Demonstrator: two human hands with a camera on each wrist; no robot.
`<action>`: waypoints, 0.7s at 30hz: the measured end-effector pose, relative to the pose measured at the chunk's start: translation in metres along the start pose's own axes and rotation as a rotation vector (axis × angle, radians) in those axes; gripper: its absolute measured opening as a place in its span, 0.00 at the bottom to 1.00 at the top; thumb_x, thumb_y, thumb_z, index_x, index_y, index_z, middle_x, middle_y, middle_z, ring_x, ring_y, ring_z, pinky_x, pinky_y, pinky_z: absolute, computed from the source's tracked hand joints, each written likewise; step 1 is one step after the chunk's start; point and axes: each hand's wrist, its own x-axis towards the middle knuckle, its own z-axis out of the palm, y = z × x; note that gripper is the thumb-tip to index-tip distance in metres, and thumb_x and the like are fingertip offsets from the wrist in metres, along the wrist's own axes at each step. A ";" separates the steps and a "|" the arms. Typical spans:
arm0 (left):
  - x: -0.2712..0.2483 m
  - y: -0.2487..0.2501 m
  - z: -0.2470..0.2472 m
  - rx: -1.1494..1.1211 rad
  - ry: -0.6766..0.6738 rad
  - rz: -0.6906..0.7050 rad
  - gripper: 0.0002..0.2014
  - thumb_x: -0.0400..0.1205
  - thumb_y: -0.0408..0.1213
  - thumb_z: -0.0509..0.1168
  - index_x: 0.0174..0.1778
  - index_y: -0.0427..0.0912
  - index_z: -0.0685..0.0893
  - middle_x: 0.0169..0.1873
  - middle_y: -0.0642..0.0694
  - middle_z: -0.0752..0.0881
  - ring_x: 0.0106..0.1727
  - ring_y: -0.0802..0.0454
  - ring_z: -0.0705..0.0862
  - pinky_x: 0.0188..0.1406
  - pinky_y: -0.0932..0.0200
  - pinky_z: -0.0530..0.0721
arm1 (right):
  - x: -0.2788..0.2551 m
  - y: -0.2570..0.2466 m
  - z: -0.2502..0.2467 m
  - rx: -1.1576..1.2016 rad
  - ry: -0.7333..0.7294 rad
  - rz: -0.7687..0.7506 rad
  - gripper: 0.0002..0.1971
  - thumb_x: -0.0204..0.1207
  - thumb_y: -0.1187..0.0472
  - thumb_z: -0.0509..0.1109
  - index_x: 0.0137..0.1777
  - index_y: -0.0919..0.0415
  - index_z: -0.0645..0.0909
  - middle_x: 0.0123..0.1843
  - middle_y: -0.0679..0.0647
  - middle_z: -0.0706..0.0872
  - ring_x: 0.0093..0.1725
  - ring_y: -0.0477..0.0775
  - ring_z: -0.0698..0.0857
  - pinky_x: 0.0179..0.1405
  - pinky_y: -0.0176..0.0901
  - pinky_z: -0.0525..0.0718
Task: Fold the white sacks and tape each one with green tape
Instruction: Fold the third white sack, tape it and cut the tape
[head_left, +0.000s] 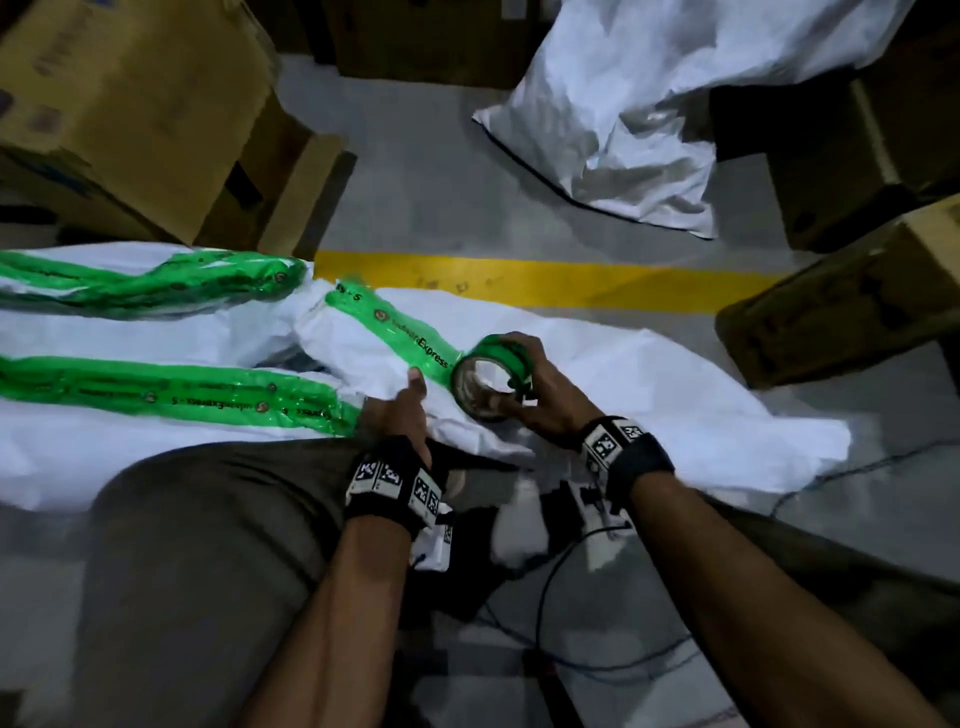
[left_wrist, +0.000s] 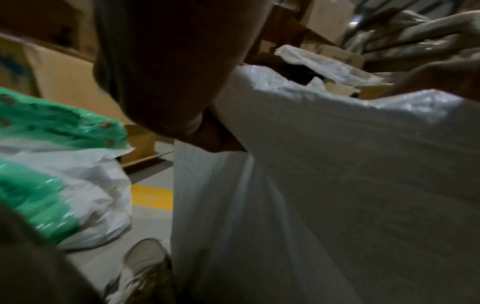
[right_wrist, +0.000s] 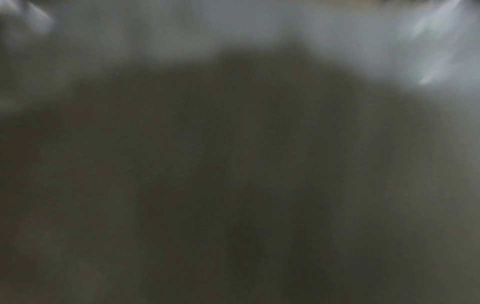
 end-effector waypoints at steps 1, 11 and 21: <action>-0.008 0.003 0.002 0.026 0.022 0.027 0.44 0.74 0.67 0.68 0.70 0.27 0.81 0.69 0.33 0.82 0.70 0.36 0.81 0.67 0.50 0.78 | -0.003 0.002 0.000 0.018 0.027 0.037 0.35 0.78 0.61 0.78 0.78 0.49 0.61 0.75 0.43 0.72 0.66 0.36 0.78 0.64 0.37 0.78; -0.061 0.055 0.057 -0.011 -0.211 0.353 0.23 0.79 0.43 0.76 0.60 0.27 0.86 0.53 0.42 0.88 0.54 0.48 0.86 0.44 0.63 0.77 | -0.069 -0.010 -0.039 0.065 0.393 0.095 0.37 0.81 0.49 0.74 0.82 0.34 0.55 0.77 0.50 0.73 0.63 0.60 0.83 0.54 0.66 0.88; -0.129 0.119 0.068 -0.164 -0.597 0.378 0.15 0.82 0.37 0.72 0.60 0.32 0.83 0.64 0.28 0.85 0.53 0.45 0.86 0.65 0.43 0.85 | -0.120 -0.082 -0.062 0.029 0.698 0.074 0.40 0.78 0.46 0.73 0.82 0.28 0.51 0.81 0.37 0.64 0.76 0.56 0.75 0.63 0.66 0.85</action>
